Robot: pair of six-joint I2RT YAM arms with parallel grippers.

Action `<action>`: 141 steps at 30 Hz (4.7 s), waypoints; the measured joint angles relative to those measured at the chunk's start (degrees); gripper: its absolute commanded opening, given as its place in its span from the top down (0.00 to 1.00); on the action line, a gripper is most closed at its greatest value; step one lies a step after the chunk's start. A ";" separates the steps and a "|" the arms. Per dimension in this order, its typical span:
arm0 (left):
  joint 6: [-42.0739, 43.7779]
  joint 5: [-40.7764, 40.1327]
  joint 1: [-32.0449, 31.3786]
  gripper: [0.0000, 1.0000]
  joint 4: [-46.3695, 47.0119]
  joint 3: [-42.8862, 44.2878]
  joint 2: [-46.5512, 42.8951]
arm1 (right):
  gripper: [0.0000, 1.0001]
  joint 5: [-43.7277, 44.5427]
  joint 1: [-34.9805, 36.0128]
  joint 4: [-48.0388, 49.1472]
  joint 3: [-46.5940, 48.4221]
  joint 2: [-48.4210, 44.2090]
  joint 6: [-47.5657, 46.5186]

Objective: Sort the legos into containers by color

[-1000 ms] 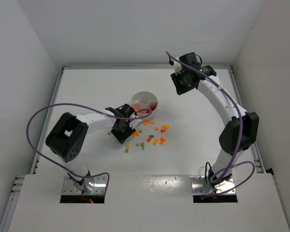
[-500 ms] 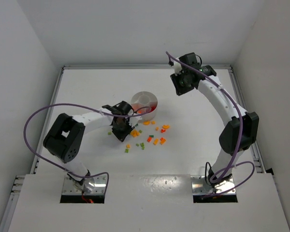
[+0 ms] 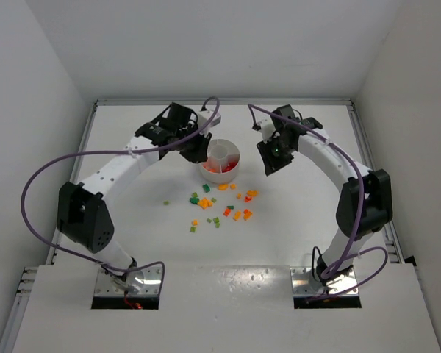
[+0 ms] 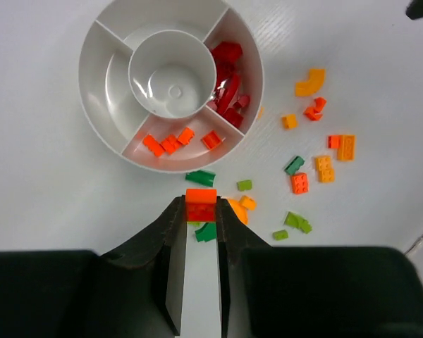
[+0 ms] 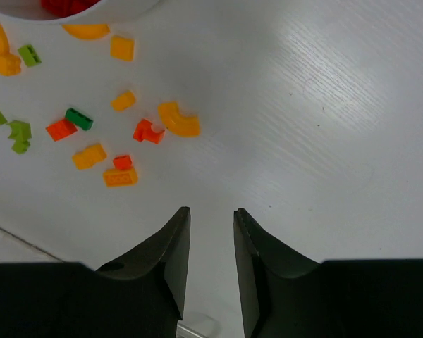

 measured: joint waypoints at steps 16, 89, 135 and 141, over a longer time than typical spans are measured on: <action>-3.58 2.86 2.21 0.90 0.39 2.73 9.70 | 0.69 -2.47 0.00 -0.07 0.68 -0.13 -0.31; -5.62 20.96 27.23 0.00 -4.33 -0.90 5.29 | 0.57 -10.47 28.48 2.47 -6.97 7.58 -58.75; -4.42 20.85 29.55 0.00 -2.89 -6.80 0.50 | 0.99 -10.16 29.27 13.77 4.52 7.32 -33.75; -4.94 20.06 29.55 0.00 -2.38 -6.80 0.28 | 0.99 -8.66 28.94 15.39 9.38 7.91 -26.08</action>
